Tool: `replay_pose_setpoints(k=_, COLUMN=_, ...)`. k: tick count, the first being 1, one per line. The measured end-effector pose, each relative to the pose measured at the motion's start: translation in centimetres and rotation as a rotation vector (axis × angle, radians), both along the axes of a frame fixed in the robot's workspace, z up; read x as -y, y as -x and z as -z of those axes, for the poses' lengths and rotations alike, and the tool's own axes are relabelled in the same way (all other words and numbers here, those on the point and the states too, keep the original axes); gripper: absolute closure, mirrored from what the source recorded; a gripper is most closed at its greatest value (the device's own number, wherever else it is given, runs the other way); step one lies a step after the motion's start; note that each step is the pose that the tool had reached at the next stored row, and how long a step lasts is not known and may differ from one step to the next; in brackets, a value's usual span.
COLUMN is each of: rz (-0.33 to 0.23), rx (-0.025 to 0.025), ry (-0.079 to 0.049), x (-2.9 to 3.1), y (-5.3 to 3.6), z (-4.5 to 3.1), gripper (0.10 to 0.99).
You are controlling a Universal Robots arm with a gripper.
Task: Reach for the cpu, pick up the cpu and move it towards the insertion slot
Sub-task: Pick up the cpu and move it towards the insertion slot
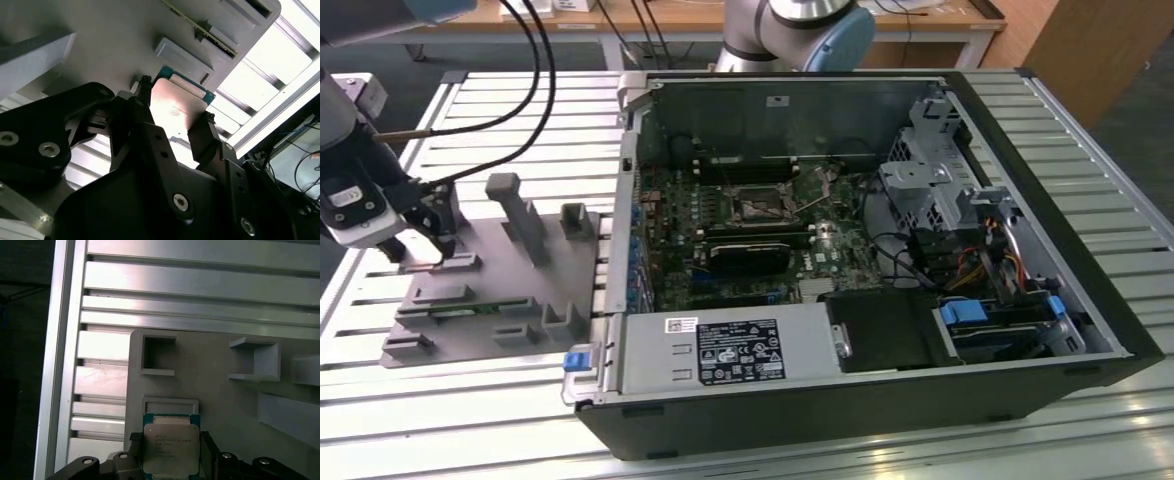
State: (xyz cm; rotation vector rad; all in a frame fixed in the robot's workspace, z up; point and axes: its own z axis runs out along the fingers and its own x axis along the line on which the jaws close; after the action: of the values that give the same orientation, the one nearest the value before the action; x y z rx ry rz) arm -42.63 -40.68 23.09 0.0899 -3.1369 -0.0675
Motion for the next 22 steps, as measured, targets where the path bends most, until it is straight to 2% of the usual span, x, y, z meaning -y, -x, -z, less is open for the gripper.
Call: replay_pose_setpoints(k=22, rz=0.000, rx=0.0001, ry=0.000, x=0.00, y=0.00, z=-3.07, gripper=0.545)
